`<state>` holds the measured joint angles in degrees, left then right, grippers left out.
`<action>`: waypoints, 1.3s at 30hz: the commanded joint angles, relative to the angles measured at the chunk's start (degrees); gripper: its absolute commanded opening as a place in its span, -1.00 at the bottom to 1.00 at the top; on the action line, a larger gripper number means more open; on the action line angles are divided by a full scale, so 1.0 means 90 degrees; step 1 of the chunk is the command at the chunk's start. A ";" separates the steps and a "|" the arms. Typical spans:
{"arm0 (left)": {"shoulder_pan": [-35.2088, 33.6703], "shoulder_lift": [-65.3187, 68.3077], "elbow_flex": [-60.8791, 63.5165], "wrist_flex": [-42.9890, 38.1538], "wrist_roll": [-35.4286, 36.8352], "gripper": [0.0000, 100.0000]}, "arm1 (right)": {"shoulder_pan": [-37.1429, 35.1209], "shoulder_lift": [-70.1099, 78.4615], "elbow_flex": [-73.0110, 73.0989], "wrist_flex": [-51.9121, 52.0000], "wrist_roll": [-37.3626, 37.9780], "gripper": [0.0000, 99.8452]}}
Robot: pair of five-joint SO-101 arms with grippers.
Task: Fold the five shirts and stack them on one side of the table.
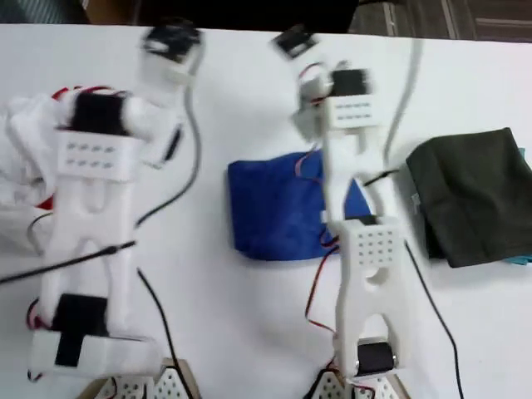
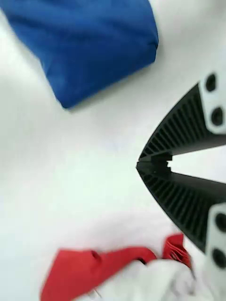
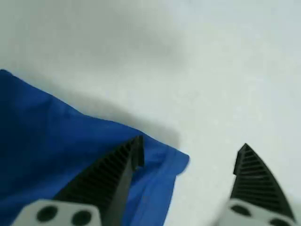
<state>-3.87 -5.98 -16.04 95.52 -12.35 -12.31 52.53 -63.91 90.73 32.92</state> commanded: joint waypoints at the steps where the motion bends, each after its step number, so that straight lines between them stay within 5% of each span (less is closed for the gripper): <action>1: -0.0752 -0.0674 -0.0269 0.0342 -0.0029 -0.94 | -0.0181 0.0308 -0.0244 -0.0132 0.1035 -0.37; 8: -0.1651 -0.1045 -0.0259 0.0703 -0.0029 -0.94 | 0.0024 0.0835 -0.0244 0.0464 0.3956 -0.37; 16: -0.1758 -0.1407 -0.0259 0.0713 -0.0010 -0.94 | 0.0005 0.1245 -0.0244 0.0493 0.5177 -0.37; 22: -0.1729 -0.1543 0.0063 0.0674 0.0000 -0.94 | 0.0151 0.0728 -0.0615 0.0464 0.5411 -0.37; 39: -0.1758 -0.1563 0.1167 0.0293 -0.0049 -0.94 | -0.0659 0.1372 -0.1739 0.0317 0.4405 -0.37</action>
<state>-19.16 -17.93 -5.32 98.77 -12.35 -17.58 65.54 -74.37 91.96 73.19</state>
